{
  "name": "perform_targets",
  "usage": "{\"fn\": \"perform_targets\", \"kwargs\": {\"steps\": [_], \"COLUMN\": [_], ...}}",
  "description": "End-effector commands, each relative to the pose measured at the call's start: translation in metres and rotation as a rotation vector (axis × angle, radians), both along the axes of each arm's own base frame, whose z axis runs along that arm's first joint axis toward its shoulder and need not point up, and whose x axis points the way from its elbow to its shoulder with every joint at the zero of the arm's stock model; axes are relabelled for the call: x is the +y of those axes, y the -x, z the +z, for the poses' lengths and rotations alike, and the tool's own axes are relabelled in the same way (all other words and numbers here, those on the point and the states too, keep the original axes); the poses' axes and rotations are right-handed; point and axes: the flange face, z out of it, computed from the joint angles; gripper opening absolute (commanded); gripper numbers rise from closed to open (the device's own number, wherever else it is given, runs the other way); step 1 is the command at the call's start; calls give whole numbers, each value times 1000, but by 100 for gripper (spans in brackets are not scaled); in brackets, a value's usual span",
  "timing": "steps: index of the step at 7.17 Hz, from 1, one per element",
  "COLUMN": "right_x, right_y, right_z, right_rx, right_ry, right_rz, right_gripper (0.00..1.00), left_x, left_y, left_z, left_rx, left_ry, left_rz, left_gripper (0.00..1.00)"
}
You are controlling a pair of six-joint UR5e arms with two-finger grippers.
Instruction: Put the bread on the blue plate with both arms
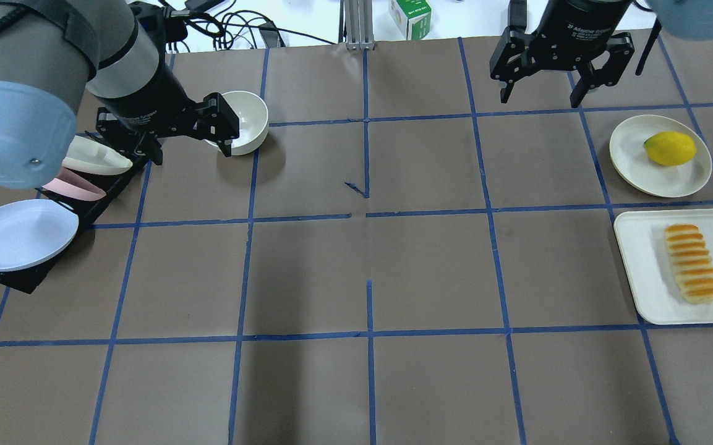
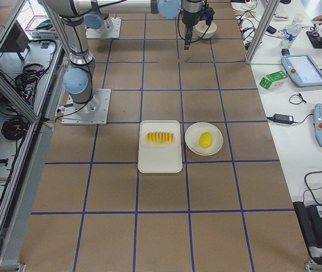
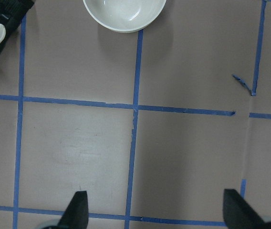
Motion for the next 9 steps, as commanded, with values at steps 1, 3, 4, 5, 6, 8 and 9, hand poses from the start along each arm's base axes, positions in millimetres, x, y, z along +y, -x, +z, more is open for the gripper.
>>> {"fn": "perform_targets", "kwargs": {"steps": [1,3,4,5,6,8,9], "right_x": [0,1,2,2,2,0,0], "right_y": [0,0,-1,-1,0,1,1], "right_z": [0,2,2,3,3,0,0], "right_rx": [0,0,-2,1,3,4,4], "right_ry": [-1,2,3,5,6,2,0], "right_rz": [-2,-1,-2,-2,-1,10,6], "right_gripper": [100,100,100,100,100,100,100], "left_x": [0,1,1,1,1,0,0], "left_y": [0,1,1,1,1,0,-2], "left_z": [2,4,4,6,6,5,3], "left_rx": [-4,-4,-3,-2,-2,-4,-4], "left_ry": [4,8,8,11,11,10,7], "left_rz": [0,-3,-3,-3,-3,-2,3], "left_gripper": [100,100,100,100,100,100,100]}}
